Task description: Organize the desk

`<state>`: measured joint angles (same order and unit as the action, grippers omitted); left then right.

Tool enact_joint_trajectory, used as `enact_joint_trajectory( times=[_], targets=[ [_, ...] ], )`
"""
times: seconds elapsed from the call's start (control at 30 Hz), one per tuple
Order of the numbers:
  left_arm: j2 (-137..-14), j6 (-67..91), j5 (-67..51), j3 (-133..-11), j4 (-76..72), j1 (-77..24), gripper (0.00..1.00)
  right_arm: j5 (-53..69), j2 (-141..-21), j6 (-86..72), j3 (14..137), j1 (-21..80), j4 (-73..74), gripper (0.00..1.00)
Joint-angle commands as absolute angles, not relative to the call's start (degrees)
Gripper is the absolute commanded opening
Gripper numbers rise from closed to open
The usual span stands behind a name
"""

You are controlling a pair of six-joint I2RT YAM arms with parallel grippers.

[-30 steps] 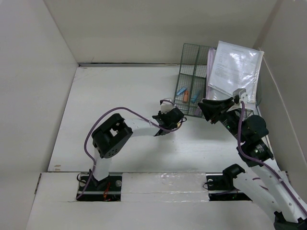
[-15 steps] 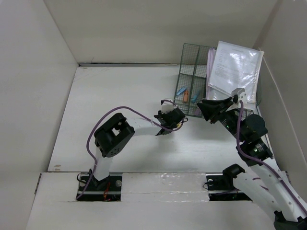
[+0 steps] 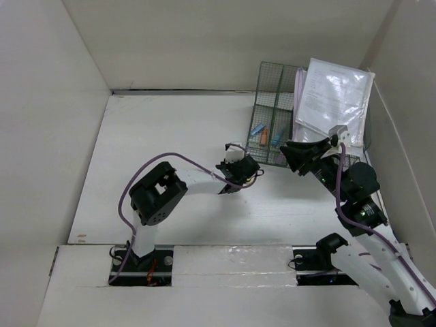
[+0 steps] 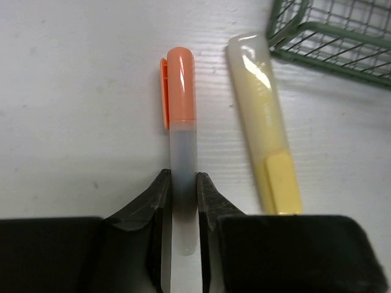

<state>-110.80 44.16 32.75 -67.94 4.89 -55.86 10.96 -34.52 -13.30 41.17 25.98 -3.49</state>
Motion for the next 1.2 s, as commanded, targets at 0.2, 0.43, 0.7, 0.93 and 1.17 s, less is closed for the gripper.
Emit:
enact_joint_trajectory(
  times=[0.2,0.43,0.7,0.93,1.17],
  targets=[
    [-91.2,35.8,30.2,-60.9,-1.4,-55.9,0.0,10.7,-33.8,-13.4,41.3,26.5,-6.6,0.37],
    [-92.4,28.8,20.9,-67.9,-11.1,-55.1,0.0,10.7,-34.0,-13.4,41.3,26.5,-6.7,0.37],
    [-103.2,26.5,10.8,-82.5,-12.5,-52.9,0.0,10.9,-33.0,-13.6,41.3,26.5,-6.4,0.37],
    [-111.2,20.2,7.1,-87.4,-20.6,-52.9,0.0,11.1,-33.1,-13.6,41.3,26.5,-6.4,0.37],
    [-116.3,15.2,4.0,-88.6,-28.7,-52.9,0.0,11.1,-33.1,-13.6,41.3,26.5,-6.4,0.37]
  ],
)
